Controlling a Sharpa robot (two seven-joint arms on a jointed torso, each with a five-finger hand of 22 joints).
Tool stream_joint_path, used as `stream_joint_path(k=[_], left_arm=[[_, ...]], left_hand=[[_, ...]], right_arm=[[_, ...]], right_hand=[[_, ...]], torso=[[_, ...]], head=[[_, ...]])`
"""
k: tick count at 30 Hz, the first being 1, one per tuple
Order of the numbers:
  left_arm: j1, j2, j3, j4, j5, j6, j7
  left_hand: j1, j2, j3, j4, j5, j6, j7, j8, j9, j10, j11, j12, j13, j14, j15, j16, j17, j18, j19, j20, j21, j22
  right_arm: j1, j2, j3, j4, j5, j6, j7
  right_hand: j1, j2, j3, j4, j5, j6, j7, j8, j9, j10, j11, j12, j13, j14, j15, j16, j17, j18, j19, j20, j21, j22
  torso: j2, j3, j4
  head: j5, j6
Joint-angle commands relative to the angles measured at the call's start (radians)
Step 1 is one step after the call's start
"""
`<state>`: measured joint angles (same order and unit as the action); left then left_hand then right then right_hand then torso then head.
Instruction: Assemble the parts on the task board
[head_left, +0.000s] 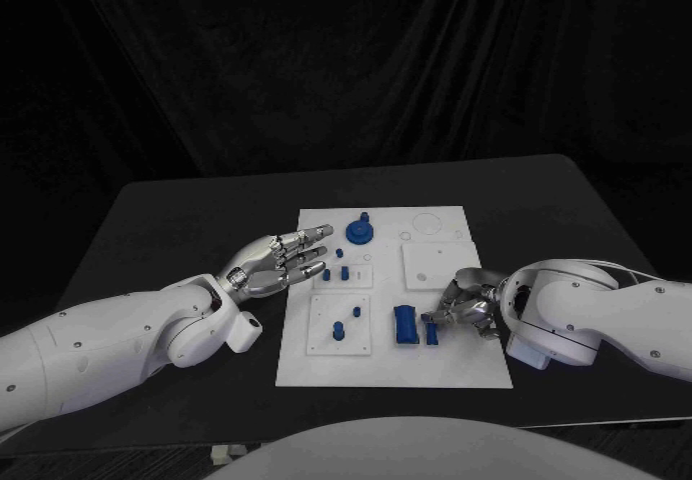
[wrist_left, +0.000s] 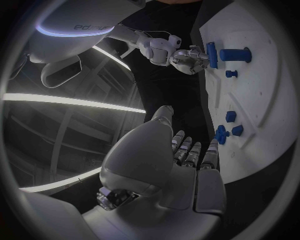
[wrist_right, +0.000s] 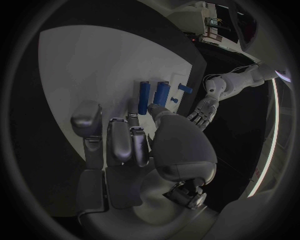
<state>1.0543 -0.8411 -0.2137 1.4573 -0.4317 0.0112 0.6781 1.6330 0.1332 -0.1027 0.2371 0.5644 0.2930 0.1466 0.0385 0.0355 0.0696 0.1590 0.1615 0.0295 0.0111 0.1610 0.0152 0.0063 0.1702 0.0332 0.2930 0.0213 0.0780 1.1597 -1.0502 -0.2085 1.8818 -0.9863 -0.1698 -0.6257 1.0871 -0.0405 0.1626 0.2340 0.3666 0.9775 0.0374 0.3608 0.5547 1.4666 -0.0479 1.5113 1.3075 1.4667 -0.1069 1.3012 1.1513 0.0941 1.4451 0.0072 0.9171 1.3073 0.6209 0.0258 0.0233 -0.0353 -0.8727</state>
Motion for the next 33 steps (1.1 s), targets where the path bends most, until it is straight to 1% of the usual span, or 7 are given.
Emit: stream_joint_path(k=[1, 8, 16, 22, 28, 32, 33], left_arm=[[-0.002, 0.002, 0.001, 0.001, 0.003, 0.012, 0.023], [-0.003, 0.002, 0.001, 0.001, 0.003, 0.013, 0.022], [-0.004, 0.002, 0.001, 0.001, 0.003, 0.014, 0.022], [-0.005, -0.002, 0.001, 0.003, 0.003, 0.013, 0.028], [-0.005, -0.009, 0.001, 0.011, 0.003, 0.001, 0.048], [-0.005, -0.017, 0.001, 0.022, 0.003, -0.012, 0.068], [-0.005, -0.022, 0.001, 0.029, 0.003, -0.018, 0.075]], left_hand=[[0.010, 0.000, 0.001, -0.005, 0.003, -0.008, 0.022, -0.005, -0.002, 0.000, 0.008, -0.003, -0.001, 0.000, 0.007, 0.006, 0.001, -0.003, 0.001, 0.004, 0.006, 0.001], [0.010, 0.000, 0.001, -0.005, 0.003, -0.008, 0.022, -0.005, -0.002, 0.000, 0.008, -0.003, -0.001, 0.000, 0.007, 0.006, 0.001, -0.003, 0.001, 0.004, 0.006, 0.001], [0.010, 0.000, 0.001, -0.006, 0.004, -0.007, 0.023, -0.005, -0.001, 0.000, 0.009, -0.003, -0.001, 0.000, 0.007, 0.006, 0.001, -0.004, 0.001, 0.004, 0.006, 0.001], [0.010, 0.000, 0.001, -0.006, 0.004, -0.007, 0.023, -0.005, -0.001, 0.000, 0.009, -0.003, -0.001, 0.000, 0.007, 0.006, 0.001, -0.004, 0.001, 0.004, 0.006, 0.001], [0.010, 0.000, 0.002, -0.006, 0.004, -0.003, 0.024, -0.004, -0.001, 0.001, 0.010, -0.002, -0.001, 0.001, 0.008, 0.006, 0.001, -0.005, 0.000, 0.003, 0.005, 0.000], [0.005, 0.004, 0.003, -0.002, 0.003, 0.002, 0.025, -0.003, 0.000, 0.002, 0.009, 0.000, 0.000, 0.000, 0.007, 0.006, 0.001, -0.007, 0.000, 0.002, 0.005, -0.001], [0.004, 0.004, 0.003, -0.001, 0.003, 0.002, 0.025, -0.003, 0.000, 0.002, 0.009, 0.000, 0.000, 0.000, 0.007, 0.006, 0.001, -0.007, 0.000, 0.002, 0.005, -0.002]], right_arm=[[-0.003, 0.001, 0.000, 0.001, -0.008, 0.000, -0.005], [-0.003, 0.002, 0.000, 0.000, -0.009, 0.000, -0.005], [-0.003, -0.004, 0.000, 0.006, -0.023, -0.016, -0.002], [-0.003, -0.040, 0.001, 0.032, -0.075, -0.058, 0.008], [0.013, -0.114, 0.001, 0.083, -0.109, -0.162, 0.086], [0.040, -0.157, 0.001, 0.111, -0.099, -0.289, 0.205], [0.054, -0.171, 0.001, 0.119, -0.076, -0.362, 0.270]], right_hand=[[-0.012, 0.000, -0.013, 0.006, -0.029, 0.001, 0.004, -0.004, -0.002, 0.077, 0.009, -0.001, 0.215, 0.030, 0.007, -0.005, 0.000, 0.016, 0.003, 0.004, -0.005, 0.078], [-0.026, 0.003, -0.044, 0.025, -0.106, 0.004, 0.004, -0.005, -0.003, 0.077, 0.009, -0.001, 0.215, 0.030, 0.007, -0.007, 0.000, 0.017, 0.005, 0.004, -0.009, 0.079], [-0.062, 0.005, -0.112, 0.054, -0.281, 0.004, 0.003, -0.004, -0.001, 0.077, 0.009, -0.002, 0.214, 0.031, 0.007, -0.008, 0.002, 0.016, 0.009, 0.004, -0.015, 0.083], [-0.115, 0.016, -0.173, 0.058, -0.281, 0.007, 0.001, -0.001, 0.001, 0.081, 0.007, 0.006, 0.220, 0.033, 0.006, -0.002, 0.010, 0.015, 0.014, 0.003, -0.008, 0.088], [-0.179, 0.031, -0.236, 0.059, -0.280, 0.022, -0.003, 0.007, 0.003, 0.089, 0.003, 0.024, 0.234, 0.040, 0.003, 0.016, 0.034, 0.011, 0.024, 0.000, 0.018, 0.100], [-0.250, 0.064, -0.302, 0.059, -0.295, 0.071, -0.016, 0.019, 0.006, 0.097, -0.008, 0.042, 0.248, 0.044, -0.006, 0.029, 0.048, 0.006, 0.034, -0.007, 0.053, 0.116], [-0.282, 0.097, -0.323, 0.060, -0.282, 0.099, -0.024, 0.028, 0.010, 0.099, -0.013, 0.046, 0.252, 0.045, -0.013, 0.033, 0.051, 0.004, 0.037, -0.010, 0.066, 0.123]], torso=[[0.000, 0.0001, 0.0004], [0.000, 0.0001, 0.0002], [0.000, 0.0002, 0.0001], [0.000, 0.0001, 0.0001], [0.000, 0.0001, 0.0001], [-0.001, 0.0002, -0.0006], [-0.001, 0.0003, -0.0006]], head=[[0.000, 0.000], [0.000, 0.000], [0.001, 0.000], [0.004, 0.000], [0.007, 0.000], [0.008, 0.000], [0.007, 0.000]])
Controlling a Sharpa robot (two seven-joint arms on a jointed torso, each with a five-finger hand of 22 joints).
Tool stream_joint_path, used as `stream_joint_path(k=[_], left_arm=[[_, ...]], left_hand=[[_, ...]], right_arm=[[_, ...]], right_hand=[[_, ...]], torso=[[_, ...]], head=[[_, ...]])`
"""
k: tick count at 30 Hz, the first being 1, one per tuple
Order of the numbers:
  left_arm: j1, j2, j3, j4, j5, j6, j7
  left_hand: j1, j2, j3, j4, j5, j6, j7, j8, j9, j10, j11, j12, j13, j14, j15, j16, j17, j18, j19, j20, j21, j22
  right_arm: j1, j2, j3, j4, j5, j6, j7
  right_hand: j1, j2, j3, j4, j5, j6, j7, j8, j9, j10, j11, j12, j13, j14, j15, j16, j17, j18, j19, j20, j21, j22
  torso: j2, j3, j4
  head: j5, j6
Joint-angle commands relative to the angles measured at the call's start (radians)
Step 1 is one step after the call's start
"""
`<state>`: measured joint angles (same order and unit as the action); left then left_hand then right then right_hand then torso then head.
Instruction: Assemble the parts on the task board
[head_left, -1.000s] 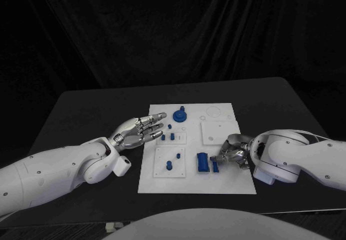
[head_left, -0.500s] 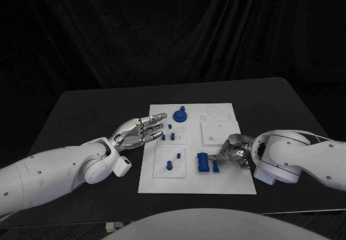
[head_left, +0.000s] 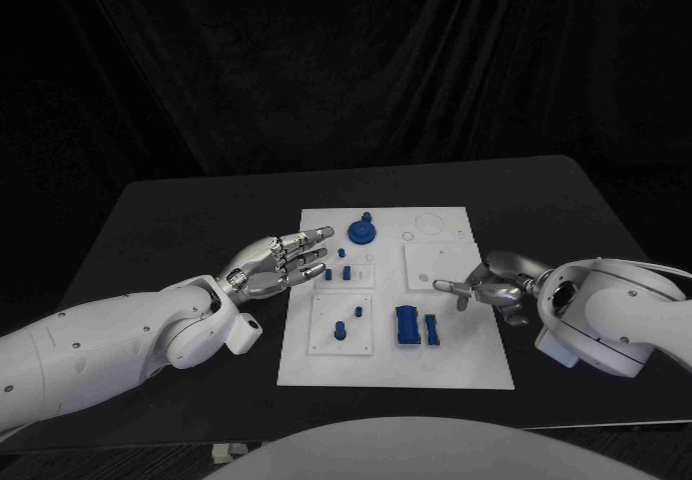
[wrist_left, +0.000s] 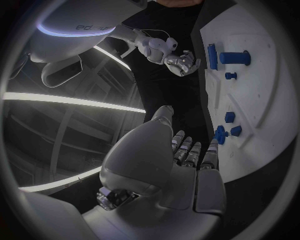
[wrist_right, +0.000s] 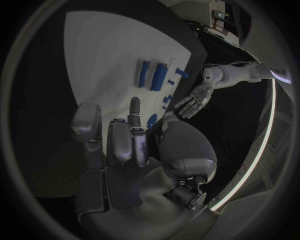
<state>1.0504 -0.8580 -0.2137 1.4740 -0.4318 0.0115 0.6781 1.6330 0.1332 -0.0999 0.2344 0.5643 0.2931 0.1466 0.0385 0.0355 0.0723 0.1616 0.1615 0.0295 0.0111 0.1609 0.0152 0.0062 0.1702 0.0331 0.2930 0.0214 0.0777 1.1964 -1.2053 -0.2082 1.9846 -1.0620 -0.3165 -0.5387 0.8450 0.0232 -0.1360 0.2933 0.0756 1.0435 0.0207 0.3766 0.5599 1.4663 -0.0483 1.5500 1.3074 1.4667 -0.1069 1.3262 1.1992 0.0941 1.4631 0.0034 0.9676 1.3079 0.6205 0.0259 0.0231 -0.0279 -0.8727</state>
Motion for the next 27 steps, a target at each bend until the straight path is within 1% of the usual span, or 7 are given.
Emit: stream_joint_path(k=[1, 9, 11, 15, 17, 20, 27], left_arm=[[-0.001, -0.009, 0.001, 0.017, 0.003, -0.023, 0.080], [0.004, -0.051, 0.001, 0.064, 0.003, -0.087, 0.128], [0.007, -0.058, 0.002, 0.074, 0.003, -0.107, 0.141], [0.010, -0.060, 0.002, 0.081, 0.003, -0.137, 0.166], [0.011, -0.058, 0.002, 0.081, 0.003, -0.155, 0.181], [0.012, -0.055, 0.002, 0.083, 0.003, -0.182, 0.200], [0.013, -0.051, 0.002, 0.084, 0.003, -0.214, 0.224]], left_hand=[[0.001, 0.005, 0.000, 0.004, 0.003, 0.006, 0.028, -0.002, 0.000, 0.001, 0.006, 0.002, 0.000, 0.000, 0.006, 0.006, 0.001, -0.007, -0.001, 0.001, 0.005, -0.002], [-0.061, 0.018, -0.016, 0.057, -0.040, 0.035, 0.035, 0.001, 0.002, 0.009, 0.002, 0.011, 0.001, -0.001, -0.004, 0.004, 0.000, 0.000, -0.006, -0.007, 0.001, -0.010], [-0.106, 0.030, -0.031, 0.061, -0.074, 0.037, 0.030, 0.000, 0.002, 0.010, -0.005, 0.012, 0.001, -0.003, -0.014, 0.002, 0.000, 0.008, -0.008, -0.016, 0.001, -0.012], [-0.161, 0.037, -0.059, 0.059, -0.121, 0.029, 0.015, -0.002, 0.001, 0.010, -0.024, 0.012, 0.001, -0.009, -0.040, -0.009, -0.004, 0.011, -0.011, -0.043, -0.001, -0.017], [-0.188, 0.038, -0.082, 0.059, -0.132, 0.003, -0.005, -0.005, -0.002, 0.000, -0.046, -0.001, -0.001, -0.011, -0.062, -0.015, -0.006, 0.011, -0.014, -0.059, -0.004, -0.024], [-0.196, 0.034, -0.102, 0.058, -0.138, -0.025, -0.038, -0.008, -0.004, -0.013, -0.083, -0.019, -0.004, -0.011, -0.093, -0.015, -0.006, 0.011, -0.018, -0.085, -0.007, -0.032], [-0.195, 0.031, -0.128, 0.058, -0.140, -0.078, -0.111, -0.013, -0.009, -0.032, -0.156, -0.044, -0.007, -0.011, -0.110, -0.015, -0.006, 0.009, -0.021, -0.095, -0.009, -0.039]], right_arm=[[0.026, -0.023, 0.001, 0.020, 0.020, -0.260, 0.230], [0.082, -0.022, 0.001, 0.001, 0.393, -0.563, 0.848], [0.086, -0.005, 0.001, -0.020, 0.471, -0.581, 0.980], [0.083, 0.029, 0.001, -0.067, 0.538, -0.528, 1.113], [0.073, 0.046, 0.001, -0.091, 0.555, -0.488, 1.151], [0.052, 0.065, 0.001, -0.117, 0.569, -0.433, 1.191], [0.013, 0.090, 0.001, -0.149, 0.571, -0.375, 1.240]], right_hand=[[-0.046, 0.060, -0.032, 0.001, 0.032, 0.060, -0.015, 0.025, 0.011, 0.100, -0.019, 0.009, 0.254, 0.044, -0.015, 0.008, 0.002, 0.004, 0.020, -0.010, 0.020, 0.126], [0.064, 0.110, -0.052, -0.001, 0.209, 0.057, -0.011, 0.021, 0.031, 0.015, -0.011, -0.199, 0.090, -0.018, -0.004, -0.152, -0.199, 0.024, -0.032, -0.005, -0.138, 0.092], [0.107, 0.101, -0.078, 0.003, 0.250, -0.002, 0.039, -0.037, -0.010, -0.258, 0.038, -0.710, -0.283, -0.218, 0.045, -0.533, -0.581, 0.071, -0.234, 0.043, -0.639, -0.052], [0.138, 0.099, -0.110, -0.001, 0.221, -0.121, 0.144, -0.136, -0.095, -0.625, 0.180, -1.086, -0.531, -0.569, 0.211, -0.856, -0.746, 0.021, -0.522, 0.141, -0.878, -0.216], [0.165, 0.104, -0.132, -0.002, 0.176, -0.236, 0.082, -0.212, -0.166, -0.912, 0.310, -1.274, -0.687, -0.884, 0.336, -1.052, -0.871, -0.034, -0.901, 0.243, -0.925, -0.413], [0.161, 0.113, -0.147, -0.002, 0.143, -0.323, 0.029, -0.261, -0.220, -1.118, 0.244, -1.359, -0.776, -1.167, 0.318, -1.188, -0.992, -0.024, -1.382, 0.289, -0.948, -1.061], [0.175, 0.124, -0.162, -0.002, 0.136, -0.365, -0.015, -0.274, -0.289, -1.296, 0.195, -1.382, -0.949, -1.332, 0.306, -1.234, -1.083, -0.036, -1.433, 0.296, -0.955, -1.179]], torso=[[0.000, 0.0003, -0.0002], [-0.001, 0.0000, -0.0009], [-0.001, 0.0001, -0.0006], [-0.001, 0.0002, -0.0015], [-0.002, 0.0005, -0.0021], [-0.006, 0.0002, -0.0050], [-0.003, 0.0007, -0.0063]], head=[[-0.001, 0.000], [0.000, 0.000], [0.002, 0.000], [0.003, 0.000], [0.004, 0.000], [0.010, 0.000], [0.014, 0.000]])
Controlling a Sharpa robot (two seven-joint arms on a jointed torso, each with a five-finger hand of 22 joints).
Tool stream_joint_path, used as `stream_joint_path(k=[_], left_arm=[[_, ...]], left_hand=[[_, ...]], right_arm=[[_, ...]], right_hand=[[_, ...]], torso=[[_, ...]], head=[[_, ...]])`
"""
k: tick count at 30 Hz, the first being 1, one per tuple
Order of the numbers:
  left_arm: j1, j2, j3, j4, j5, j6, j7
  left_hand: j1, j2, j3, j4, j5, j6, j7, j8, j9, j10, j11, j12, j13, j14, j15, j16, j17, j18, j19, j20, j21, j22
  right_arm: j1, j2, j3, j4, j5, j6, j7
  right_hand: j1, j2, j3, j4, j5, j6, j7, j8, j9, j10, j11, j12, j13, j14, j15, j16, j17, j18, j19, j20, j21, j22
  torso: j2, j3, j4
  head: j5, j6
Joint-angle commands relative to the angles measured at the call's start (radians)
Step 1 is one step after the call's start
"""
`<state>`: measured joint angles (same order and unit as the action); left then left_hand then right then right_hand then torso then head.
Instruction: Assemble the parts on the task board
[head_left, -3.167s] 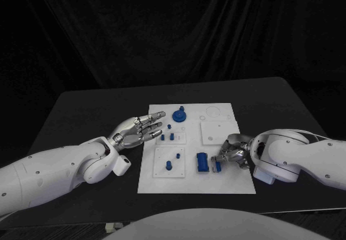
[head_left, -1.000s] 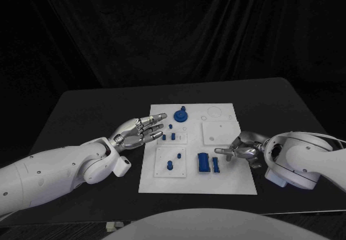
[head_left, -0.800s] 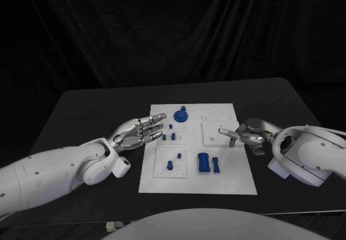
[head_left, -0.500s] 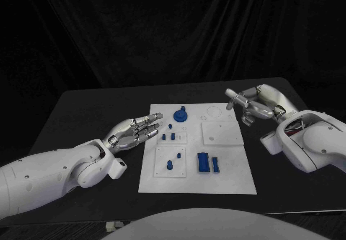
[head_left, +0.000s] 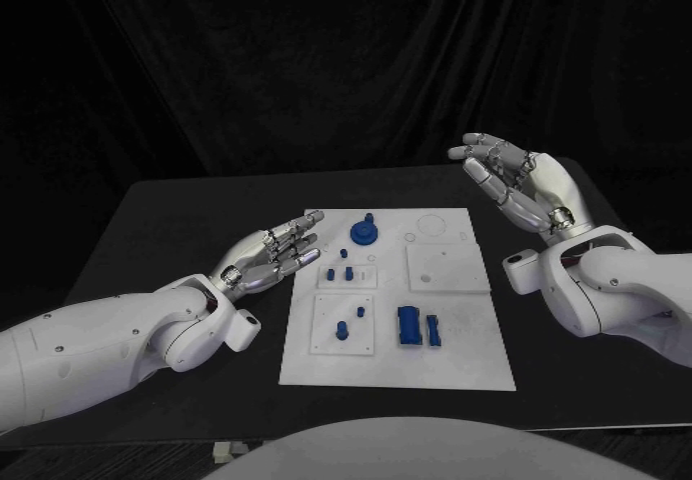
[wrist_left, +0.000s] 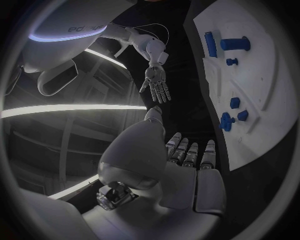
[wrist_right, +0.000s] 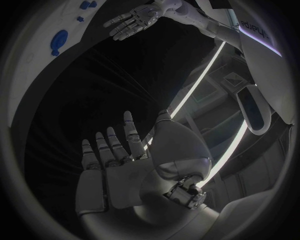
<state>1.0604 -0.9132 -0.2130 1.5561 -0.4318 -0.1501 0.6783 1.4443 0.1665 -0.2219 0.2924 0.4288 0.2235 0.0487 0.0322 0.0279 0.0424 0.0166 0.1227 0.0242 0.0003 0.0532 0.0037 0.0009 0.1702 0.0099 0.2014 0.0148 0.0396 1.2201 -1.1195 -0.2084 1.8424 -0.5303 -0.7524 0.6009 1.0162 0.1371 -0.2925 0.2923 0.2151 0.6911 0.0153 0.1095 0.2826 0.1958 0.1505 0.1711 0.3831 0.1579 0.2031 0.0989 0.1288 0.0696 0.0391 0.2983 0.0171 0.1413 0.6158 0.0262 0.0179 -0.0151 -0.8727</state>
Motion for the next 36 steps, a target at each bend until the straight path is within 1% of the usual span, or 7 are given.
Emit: stream_joint_path(k=[1, 4, 5, 8, 12, 27, 36], left_arm=[[0.003, 0.005, 0.001, 0.001, 0.003, -0.053, 0.224], [0.003, 0.006, 0.001, -0.002, 0.003, -0.052, 0.225], [0.000, 0.005, 0.000, -0.002, 0.000, -0.022, 0.000], [0.000, 0.007, 0.003, -0.002, 0.007, -0.031, -0.002], [-0.001, 0.015, 0.018, -0.001, 0.036, -0.072, -0.013], [-0.008, 0.105, 0.166, 0.010, 0.337, -0.488, -0.124], [-0.010, 0.133, 0.212, 0.014, 0.430, -0.617, -0.158]], left_hand=[[-0.004, -0.002, -0.008, 0.000, -0.003, -0.018, -0.023, -0.008, -0.002, -0.003, -0.013, -0.005, -0.002, 0.000, -0.001, -0.004, -0.001, 0.009, 0.003, -0.002, -0.003, -0.001], [0.001, -0.001, -0.008, -0.001, 0.001, -0.023, -0.029, -0.008, -0.002, -0.004, -0.018, -0.007, -0.002, 0.000, 0.004, -0.004, -0.001, 0.008, 0.003, 0.000, -0.003, -0.002], [-0.433, -0.050, 0.065, -0.090, -0.129, -0.083, -0.049, -0.032, -0.028, -0.042, -0.017, -0.040, -0.024, 0.000, -0.053, -0.004, -0.001, -0.051, -0.010, -0.060, -0.015, -0.040], [-0.502, -0.058, 0.074, -0.100, -0.148, -0.091, -0.049, -0.032, -0.028, -0.042, -0.017, -0.047, -0.024, 0.000, -0.053, -0.004, -0.001, -0.051, -0.010, -0.068, -0.015, -0.040], [-0.639, -0.073, 0.097, -0.128, -0.189, -0.111, -0.049, -0.032, -0.028, -0.042, -0.017, -0.123, -0.024, 0.000, -0.053, -0.004, -0.001, -0.064, -0.010, -0.088, -0.015, -0.040], [-1.016, -0.166, 0.222, -0.204, -0.301, -0.223, -0.049, -0.032, -0.028, -0.042, -0.017, -0.123, -0.024, 0.000, -0.053, -0.004, -0.001, -0.170, -0.010, -0.201, -0.015, -0.040], [-1.153, -0.166, 0.222, -0.292, -0.342, -0.223, -0.049, -0.032, -0.028, -0.042, -0.017, -0.123, -0.024, 0.000, -0.053, -0.004, -0.001, -0.170, -0.010, -0.201, -0.015, -0.040]], right_arm=[[-0.013, 0.006, 0.001, -0.009, 0.039, 0.065, 0.103], [-0.019, 0.012, 0.001, -0.013, 0.039, 0.074, 0.112], [-0.017, 0.010, 0.000, -0.012, 0.018, 0.029, 0.045], [-0.019, 0.016, 0.004, -0.017, 0.027, 0.028, 0.043], [-0.032, 0.043, 0.021, -0.038, 0.069, 0.025, 0.033], [-0.147, 0.290, 0.177, -0.234, 0.454, -0.011, -0.062], [-0.170, 0.339, 0.208, -0.272, 0.530, -0.018, -0.081]], right_hand=[[0.004, 0.013, -0.009, -0.001, -0.003, -0.025, -0.020, -0.009, -0.025, -0.043, -0.003, 0.000, -0.047, -0.037, -0.005, -0.006, -0.021, -0.011, -0.011, 0.001, -0.005, -0.021], [0.009, 0.015, -0.012, -0.001, -0.003, -0.063, -0.032, -0.016, -0.049, -0.055, 0.000, 0.007, -0.065, -0.050, -0.008, -0.006, -0.030, -0.011, -0.012, 0.001, -0.005, -0.028], [-0.300, -0.036, 0.084, -0.088, -0.065, -0.246, -0.015, -0.110, -0.116, -0.093, -0.045, -0.049, -0.158, -0.080, -0.067, -0.099, -0.059, -0.070, -0.039, -0.090, -0.017, -0.061], [-0.565, -0.065, 0.166, -0.169, -0.125, -0.424, -0.015, -0.110, -0.183, -0.196, -0.151, -0.096, -0.249, -0.158, -0.122, -0.099, -0.129, -0.070, -0.039, -0.172, -0.017, -0.141], [-0.796, -0.137, 0.293, -0.292, -0.215, -0.562, -0.015, -0.110, -0.283, -0.196, -0.151, -0.171, -0.383, -0.158, -0.203, -0.099, -0.129, -0.070, -0.039, -0.298, -0.017, -0.141], [-1.016, -0.137, 0.293, -0.292, -0.215, -0.691, -0.015, -0.110, -0.283, -0.196, -0.151, -0.171, -0.383, -0.158, -0.203, -0.099, -0.129, -0.070, -0.039, -0.298, -0.017, -0.141], [-1.016, -0.137, 0.293, -0.292, -0.215, -0.691, -0.015, -0.110, -0.283, -0.196, -0.151, -0.171, -0.383, -0.158, -0.203, -0.099, -0.129, -0.070, -0.039, -0.298, -0.017, -0.141]], torso=[[0.001, 0.0004, -0.0011], [0.001, -0.0001, 0.0029], [0.001, 0.0000, -0.0002], [0.000, -0.0005, -0.0005], [-0.006, -0.0024, -0.0018], [-0.059, -0.0216, -0.0148], [-0.072, -0.0262, -0.0179]], head=[[0.001, 0.000], [-0.003, 0.000], [0.001, 0.000], [0.001, 0.005], [0.002, 0.025], [0.013, 0.225], [0.015, 0.273]])
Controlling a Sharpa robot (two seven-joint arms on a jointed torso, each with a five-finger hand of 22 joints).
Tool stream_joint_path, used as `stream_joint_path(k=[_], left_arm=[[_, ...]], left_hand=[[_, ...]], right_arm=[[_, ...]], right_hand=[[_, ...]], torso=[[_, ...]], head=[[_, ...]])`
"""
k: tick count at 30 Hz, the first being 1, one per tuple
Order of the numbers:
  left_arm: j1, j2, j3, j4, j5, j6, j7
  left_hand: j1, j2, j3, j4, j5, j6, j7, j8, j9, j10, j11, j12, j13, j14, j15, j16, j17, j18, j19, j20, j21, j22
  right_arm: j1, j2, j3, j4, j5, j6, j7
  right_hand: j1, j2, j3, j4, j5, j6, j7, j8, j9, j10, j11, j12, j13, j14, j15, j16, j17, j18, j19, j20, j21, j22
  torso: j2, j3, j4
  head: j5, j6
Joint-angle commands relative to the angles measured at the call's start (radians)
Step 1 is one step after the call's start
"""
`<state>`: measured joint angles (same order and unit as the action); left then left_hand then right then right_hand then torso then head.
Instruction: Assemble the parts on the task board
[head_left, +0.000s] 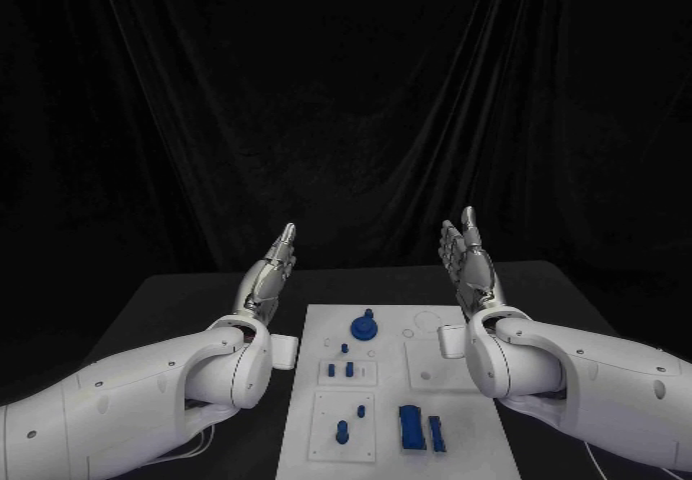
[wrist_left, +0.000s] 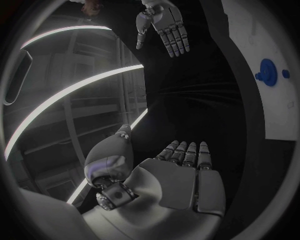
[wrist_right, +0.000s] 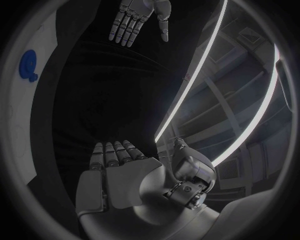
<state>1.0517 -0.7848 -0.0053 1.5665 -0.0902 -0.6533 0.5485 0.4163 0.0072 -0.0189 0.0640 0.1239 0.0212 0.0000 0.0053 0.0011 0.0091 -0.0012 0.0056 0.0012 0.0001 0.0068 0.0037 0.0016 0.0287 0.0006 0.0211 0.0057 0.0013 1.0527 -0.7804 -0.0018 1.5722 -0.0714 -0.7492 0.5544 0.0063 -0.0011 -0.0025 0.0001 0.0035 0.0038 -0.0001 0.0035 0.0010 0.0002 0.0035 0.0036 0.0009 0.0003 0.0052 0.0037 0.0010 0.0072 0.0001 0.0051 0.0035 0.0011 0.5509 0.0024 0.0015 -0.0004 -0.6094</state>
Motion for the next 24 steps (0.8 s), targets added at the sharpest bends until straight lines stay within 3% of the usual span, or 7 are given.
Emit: stream_joint_path(k=[1, 5, 6, 24], left_arm=[[-0.002, 0.005, 0.005, 0.003, 0.090, -0.116, -0.028], [-0.002, 0.005, 0.005, 0.004, 0.090, -0.117, -0.028], [-0.002, 0.005, 0.005, 0.004, 0.090, -0.117, -0.028], [-0.002, 0.005, 0.005, 0.004, 0.090, -0.117, -0.028]], left_hand=[[-0.136, -0.007, 0.019, -0.064, -0.041, -0.021, 0.000, -0.005, -0.001, -0.009, 0.001, -0.006, -0.001, 0.000, -0.007, -0.004, -0.002, -0.029, -0.001, -0.021, -0.006, -0.001], [-0.176, -0.007, 0.019, -0.064, -0.052, -0.021, 0.000, -0.005, -0.001, -0.009, 0.001, -0.006, -0.001, 0.000, -0.007, -0.004, -0.002, -0.029, -0.001, -0.021, -0.006, -0.001], [-0.185, -0.007, 0.019, -0.064, -0.124, -0.021, 0.000, -0.005, -0.001, -0.009, 0.001, -0.006, -0.001, 0.000, -0.007, -0.004, -0.002, -0.029, -0.001, -0.021, -0.006, -0.001], [-0.301, -0.007, 0.019, -0.064, -0.124, -0.021, 0.000, -0.005, -0.001, -0.009, 0.001, -0.006, -0.001, 0.000, -0.007, -0.004, -0.002, -0.029, -0.001, -0.021, -0.006, -0.001]], right_arm=[[-0.003, 0.000, 0.002, -0.002, 0.071, -0.021, -0.034], [-0.003, 0.000, 0.002, -0.002, 0.071, -0.021, -0.034], [-0.003, 0.000, 0.002, -0.002, 0.071, -0.021, -0.034], [-0.003, 0.000, 0.002, -0.002, 0.071, -0.021, -0.034]], right_hand=[[-0.006, 0.001, 0.002, 0.000, -0.004, -0.004, 0.000, -0.003, -0.001, 0.000, -0.004, -0.004, -0.001, 0.000, -0.005, -0.004, -0.001, -0.007, 0.000, -0.005, -0.004, -0.001], [-0.006, 0.001, 0.002, 0.000, -0.004, -0.004, 0.000, -0.003, -0.001, 0.000, -0.004, -0.004, -0.001, 0.000, -0.005, -0.004, -0.001, -0.007, 0.000, -0.005, -0.004, -0.001], [-0.006, 0.001, 0.002, 0.000, -0.004, -0.004, 0.000, -0.003, -0.001, 0.000, -0.004, -0.004, -0.001, 0.000, -0.005, -0.004, -0.001, -0.007, 0.000, -0.005, -0.004, -0.001], [-0.006, 0.001, 0.002, 0.000, -0.004, -0.004, 0.000, -0.003, -0.001, 0.000, -0.004, -0.004, -0.001, 0.000, -0.005, -0.004, -0.001, -0.007, 0.000, -0.005, -0.004, -0.001]], torso=[[-0.007, -0.0024, -0.0015], [-0.007, -0.0024, -0.0015], [-0.007, -0.0024, -0.0015], [-0.007, -0.0024, -0.0015]], head=[[0.000, 0.009], [0.000, 0.009], [0.000, 0.009], [0.000, 0.009]])
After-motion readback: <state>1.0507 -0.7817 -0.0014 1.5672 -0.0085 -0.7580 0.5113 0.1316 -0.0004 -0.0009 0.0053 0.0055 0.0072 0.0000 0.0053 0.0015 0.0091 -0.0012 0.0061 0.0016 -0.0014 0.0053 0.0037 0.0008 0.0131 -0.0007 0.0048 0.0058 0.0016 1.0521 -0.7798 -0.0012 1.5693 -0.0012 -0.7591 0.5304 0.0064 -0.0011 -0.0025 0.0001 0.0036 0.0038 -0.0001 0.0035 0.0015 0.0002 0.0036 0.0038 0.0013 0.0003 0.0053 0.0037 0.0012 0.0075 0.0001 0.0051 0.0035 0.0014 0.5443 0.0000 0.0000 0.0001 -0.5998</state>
